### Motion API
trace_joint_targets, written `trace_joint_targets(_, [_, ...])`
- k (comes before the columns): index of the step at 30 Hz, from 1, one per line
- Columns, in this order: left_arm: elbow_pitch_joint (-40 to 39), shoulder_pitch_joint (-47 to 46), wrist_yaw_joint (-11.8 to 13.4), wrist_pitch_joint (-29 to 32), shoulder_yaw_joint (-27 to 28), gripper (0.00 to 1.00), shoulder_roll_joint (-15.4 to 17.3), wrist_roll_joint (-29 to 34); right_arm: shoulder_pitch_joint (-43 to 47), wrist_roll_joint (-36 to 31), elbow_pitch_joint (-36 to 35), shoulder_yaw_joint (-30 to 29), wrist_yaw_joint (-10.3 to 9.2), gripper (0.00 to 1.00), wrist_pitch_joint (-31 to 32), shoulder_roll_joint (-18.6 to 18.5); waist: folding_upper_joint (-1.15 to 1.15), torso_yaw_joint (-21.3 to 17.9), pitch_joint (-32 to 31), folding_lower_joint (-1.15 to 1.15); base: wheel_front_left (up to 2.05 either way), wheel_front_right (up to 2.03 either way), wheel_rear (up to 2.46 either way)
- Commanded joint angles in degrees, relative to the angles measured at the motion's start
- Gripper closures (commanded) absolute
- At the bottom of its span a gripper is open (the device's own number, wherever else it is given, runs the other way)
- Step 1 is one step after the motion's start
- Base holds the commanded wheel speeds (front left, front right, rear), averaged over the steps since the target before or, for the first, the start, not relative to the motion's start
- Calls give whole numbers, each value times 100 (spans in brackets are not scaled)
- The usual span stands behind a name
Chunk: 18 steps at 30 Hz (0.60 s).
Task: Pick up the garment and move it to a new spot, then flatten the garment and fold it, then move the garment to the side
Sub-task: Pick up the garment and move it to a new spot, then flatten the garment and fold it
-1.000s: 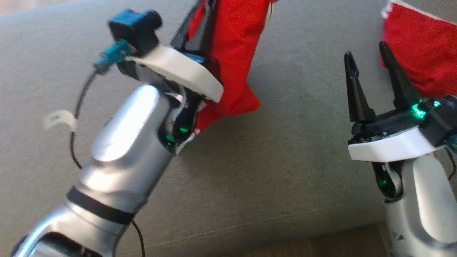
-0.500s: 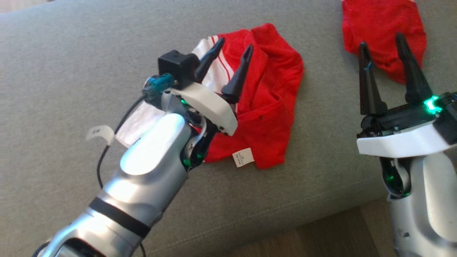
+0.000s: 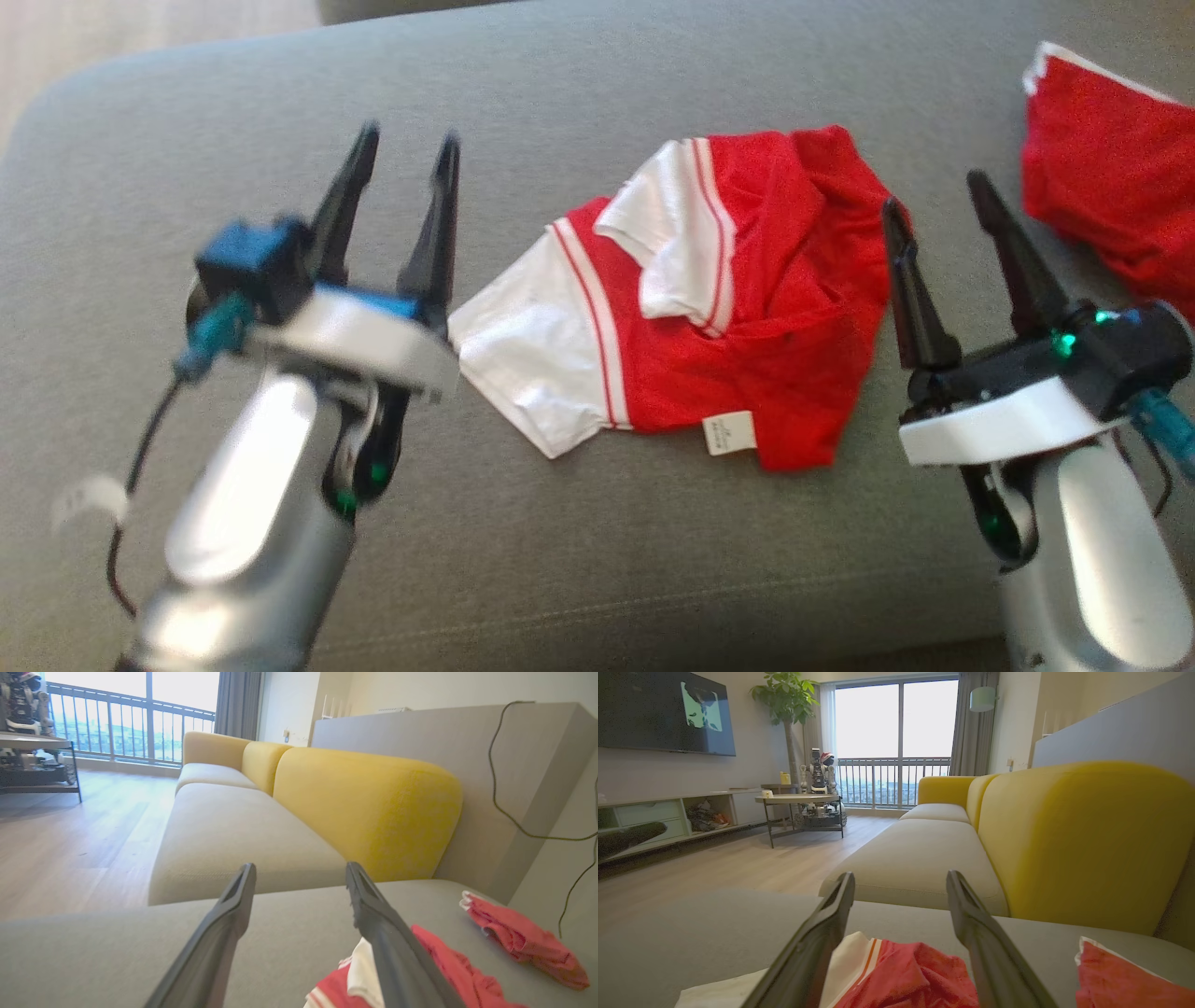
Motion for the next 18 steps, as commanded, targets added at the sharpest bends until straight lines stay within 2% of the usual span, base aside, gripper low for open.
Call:
trace_joint_targets(1, [-246,63,17,-28,239,0,173,146,24,-49,-119,138,-2,0,-36,36,0,266,-162,1,0,0,0])
trace_joint_targets(6, [-491,825,-7,-29,494,0,200,489,214,-64,122,178,-2,0,-36,36,0,489,-264,1,0,0,0])
trace_joint_targets(9, [-736,1280,83,-29,818,0,109,750,298,-29,230,224,-2,0,-36,36,0,551,-300,1,0,0,0])
trace_joint_targets(11, [-874,1649,124,-29,1111,0,-77,787,354,-35,333,273,-2,0,-36,36,0,577,-326,1,0,0,0])
trace_joint_targets(15, [-1007,2159,-5,-29,1566,0,-394,911,373,-140,524,322,-2,0,-11,36,0,662,-346,1,0,0,0])
trace_joint_targets(18, [-1016,2274,-178,-29,1697,0,-501,1168,300,-839,688,566,-2,0,199,6,0,747,-348,1,0,0,0])
